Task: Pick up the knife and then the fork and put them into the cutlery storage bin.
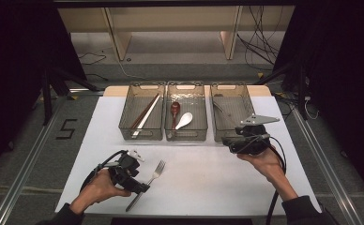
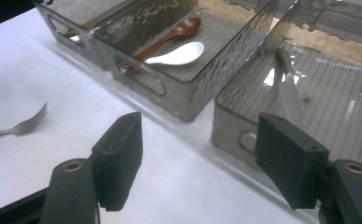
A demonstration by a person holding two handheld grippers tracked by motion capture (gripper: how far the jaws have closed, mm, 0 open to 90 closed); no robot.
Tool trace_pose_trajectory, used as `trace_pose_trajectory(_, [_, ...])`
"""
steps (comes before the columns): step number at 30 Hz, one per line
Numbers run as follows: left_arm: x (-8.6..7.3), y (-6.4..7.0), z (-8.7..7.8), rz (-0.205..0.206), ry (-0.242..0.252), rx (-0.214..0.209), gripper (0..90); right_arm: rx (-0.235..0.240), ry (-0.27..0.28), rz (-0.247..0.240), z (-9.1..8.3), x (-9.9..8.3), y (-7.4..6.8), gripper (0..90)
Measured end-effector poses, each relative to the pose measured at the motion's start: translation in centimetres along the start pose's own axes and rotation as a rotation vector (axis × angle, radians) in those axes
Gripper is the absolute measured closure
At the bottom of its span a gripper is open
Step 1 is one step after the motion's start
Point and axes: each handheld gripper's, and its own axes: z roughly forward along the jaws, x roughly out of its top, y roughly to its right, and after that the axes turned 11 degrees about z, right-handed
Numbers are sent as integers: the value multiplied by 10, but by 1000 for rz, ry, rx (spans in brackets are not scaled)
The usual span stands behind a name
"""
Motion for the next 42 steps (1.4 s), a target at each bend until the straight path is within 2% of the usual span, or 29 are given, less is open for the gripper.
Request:
trace_pose_trajectory(9, [1,3,7,10,-46,-4,256,22,14,-12,-8,-17,-10,325])
trace_pose_trajectory(20, [0,5,17,18,-122,-15,285,47,-7,-12,-11,-30,-19,305])
trace_pose_trajectory(23, [0,6,19,31,-157,-18,296,58,-16,-16,-11,-34,-22,305])
trace_pose_trajectory(38, [2,8,26,41,-209,-15,422,78,-38,-30,-13,-40,-29,304])
trace_pose_trajectory(42, [3,9,26,53,-222,5,481,82,-39,-32,-13,-40,-30,304])
